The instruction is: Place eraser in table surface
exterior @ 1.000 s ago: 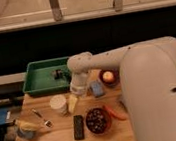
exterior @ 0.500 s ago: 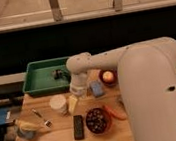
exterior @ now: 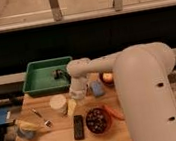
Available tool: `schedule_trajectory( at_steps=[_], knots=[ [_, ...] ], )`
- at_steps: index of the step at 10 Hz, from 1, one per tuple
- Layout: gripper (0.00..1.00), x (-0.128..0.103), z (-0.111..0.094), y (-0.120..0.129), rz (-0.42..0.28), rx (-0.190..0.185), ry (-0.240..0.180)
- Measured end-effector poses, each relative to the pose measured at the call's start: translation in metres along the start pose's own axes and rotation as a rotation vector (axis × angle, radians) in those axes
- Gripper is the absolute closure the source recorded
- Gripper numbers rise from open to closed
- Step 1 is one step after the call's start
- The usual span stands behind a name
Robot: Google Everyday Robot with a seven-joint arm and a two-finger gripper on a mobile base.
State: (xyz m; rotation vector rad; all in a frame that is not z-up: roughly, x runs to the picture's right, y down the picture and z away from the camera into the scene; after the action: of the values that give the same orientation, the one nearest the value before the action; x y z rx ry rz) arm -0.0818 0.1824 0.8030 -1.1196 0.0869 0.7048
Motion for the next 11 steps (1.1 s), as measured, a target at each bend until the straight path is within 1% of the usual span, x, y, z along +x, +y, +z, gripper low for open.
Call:
schedule_trajectory(
  at_steps=[1,2,3,5,6,7,8,11],
  knots=[
    [0.24,0.003,0.002,0.001,0.008,-0.005,0.004],
    [0.24,0.008,0.004,0.004,0.034,-0.008,0.005],
    [0.24,0.014,0.004,0.004,0.092,-0.016,-0.01],
    [0.24,0.028,0.005,0.002,0.209,-0.035,-0.072],
    [0.24,0.03,0.009,0.003,0.234,-0.043,-0.081],
    [0.24,0.032,0.014,0.006,0.259,-0.05,-0.079],
    [0.24,0.031,0.015,0.007,0.267,-0.051,-0.08],
    [0.24,0.028,0.025,0.01,0.273,-0.045,-0.062]
  ],
)
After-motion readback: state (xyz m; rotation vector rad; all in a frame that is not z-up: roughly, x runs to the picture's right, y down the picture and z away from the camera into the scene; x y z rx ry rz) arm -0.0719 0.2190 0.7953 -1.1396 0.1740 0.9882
